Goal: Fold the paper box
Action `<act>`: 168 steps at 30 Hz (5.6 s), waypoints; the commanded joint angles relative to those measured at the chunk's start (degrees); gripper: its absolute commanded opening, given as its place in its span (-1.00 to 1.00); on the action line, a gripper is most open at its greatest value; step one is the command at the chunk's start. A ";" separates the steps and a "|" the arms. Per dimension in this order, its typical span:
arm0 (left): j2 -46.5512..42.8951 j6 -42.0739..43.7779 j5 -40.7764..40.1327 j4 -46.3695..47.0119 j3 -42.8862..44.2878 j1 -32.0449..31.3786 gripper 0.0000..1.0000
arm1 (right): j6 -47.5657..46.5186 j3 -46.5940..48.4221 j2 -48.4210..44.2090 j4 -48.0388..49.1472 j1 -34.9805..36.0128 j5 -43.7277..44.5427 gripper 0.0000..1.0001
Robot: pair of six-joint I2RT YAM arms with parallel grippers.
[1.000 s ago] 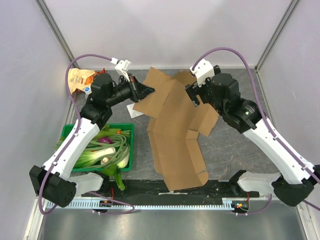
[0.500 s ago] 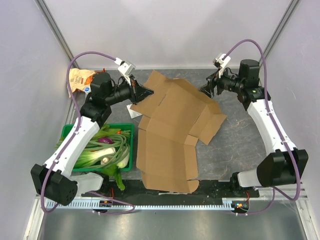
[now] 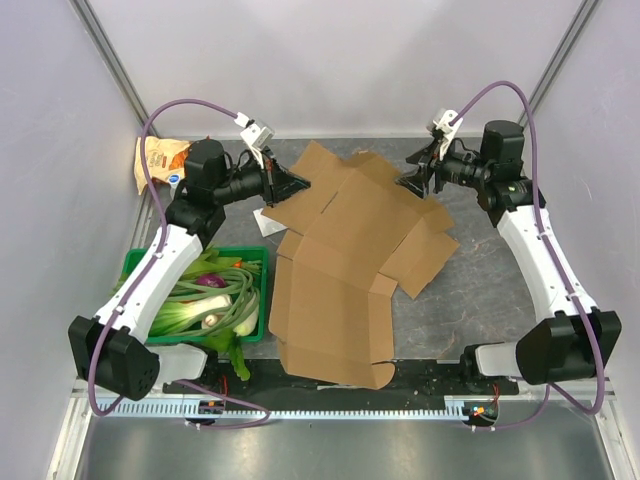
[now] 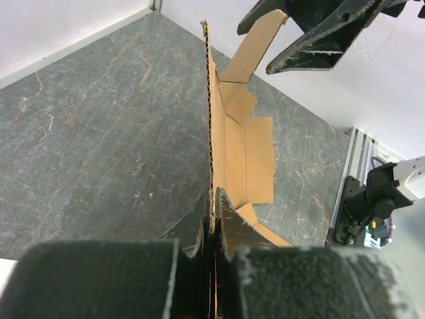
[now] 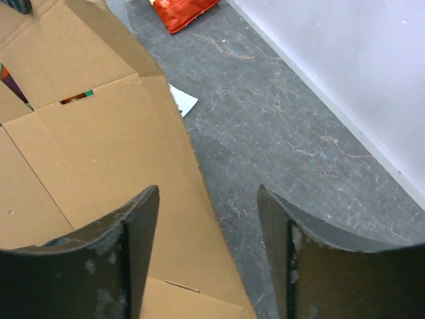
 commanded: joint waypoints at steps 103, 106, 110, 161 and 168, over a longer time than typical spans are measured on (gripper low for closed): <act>13.00 22.72 -14.32 -13.86 5.09 3.68 0.56 | 2.84 6.17 1.01 -3.69 4.15 0.25 -1.00; 14.59 21.50 -8.95 -15.28 5.89 4.04 0.44 | 2.84 6.25 0.93 -3.69 4.15 0.33 -1.00; 15.30 18.51 -7.45 -14.67 5.18 3.16 0.17 | 2.67 6.60 1.10 -3.60 4.24 0.25 -1.00; -6.66 -14.65 -36.45 46.43 -45.44 -18.20 0.01 | -22.29 -26.00 -10.32 14.77 34.73 57.64 -1.00; -5.02 -4.80 -35.75 32.35 -31.04 -18.46 0.38 | -23.53 -26.00 -10.68 14.77 35.35 57.02 -1.00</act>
